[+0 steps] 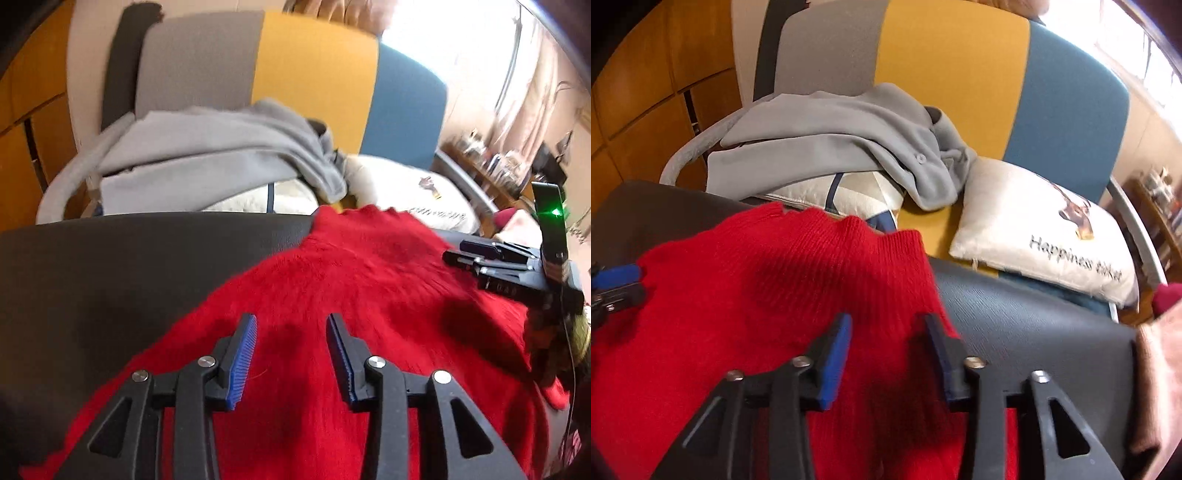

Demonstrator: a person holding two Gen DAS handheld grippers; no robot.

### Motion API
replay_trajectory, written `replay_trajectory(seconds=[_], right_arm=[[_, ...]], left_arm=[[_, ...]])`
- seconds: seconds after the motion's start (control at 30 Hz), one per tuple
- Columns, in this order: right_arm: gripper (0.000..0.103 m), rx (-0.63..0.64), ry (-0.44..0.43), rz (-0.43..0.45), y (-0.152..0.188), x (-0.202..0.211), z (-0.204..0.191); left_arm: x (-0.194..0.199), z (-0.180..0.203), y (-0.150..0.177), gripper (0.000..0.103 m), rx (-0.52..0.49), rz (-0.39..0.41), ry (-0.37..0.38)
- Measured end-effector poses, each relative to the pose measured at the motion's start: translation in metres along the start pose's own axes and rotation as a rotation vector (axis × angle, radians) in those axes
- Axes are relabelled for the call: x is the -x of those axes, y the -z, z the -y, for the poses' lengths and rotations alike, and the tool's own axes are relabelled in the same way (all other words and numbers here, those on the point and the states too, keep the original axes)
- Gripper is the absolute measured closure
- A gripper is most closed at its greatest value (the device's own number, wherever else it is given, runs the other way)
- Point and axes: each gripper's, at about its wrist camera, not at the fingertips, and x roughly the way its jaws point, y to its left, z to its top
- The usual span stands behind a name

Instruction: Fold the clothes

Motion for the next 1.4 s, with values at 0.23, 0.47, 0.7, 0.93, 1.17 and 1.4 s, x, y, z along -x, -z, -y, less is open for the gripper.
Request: replay_trajectory(seconds=[0.23, 0.47, 0.7, 0.93, 1.17, 1.4], right_arm=[[0.034, -0.094, -0.138, 0.124, 0.081, 0.11, 0.014], [0.021, -0.404, -0.367, 0.04, 0.236, 0.189, 0.04], [0.008, -0.535, -0.668, -0.04, 0.327, 0.196, -0.012], [0.077, -0.543, -0.633, 0.042, 0.315, 0.184, -0.047], [0.089, -0.448, -0.633, 0.251, 0.293, 0.266, -0.03], [0.025, -0.419, -0.544, 0.223, 0.307, 0.296, -0.008]], left_arm=[[0.09, -0.03, 0.106, 0.063, 0.155, 0.008, 0.099], [0.144, -0.035, 0.214, 0.06, 0.351, -0.071, 0.269], [0.144, 0.012, 0.241, 0.051, 0.285, -0.123, 0.277], [0.136, 0.019, 0.228, 0.095, 0.233, -0.14, 0.156], [0.197, -0.035, 0.196, 0.095, 0.299, 0.012, 0.133], [0.2, -0.06, 0.199, 0.092, 0.396, -0.016, -0.054]])
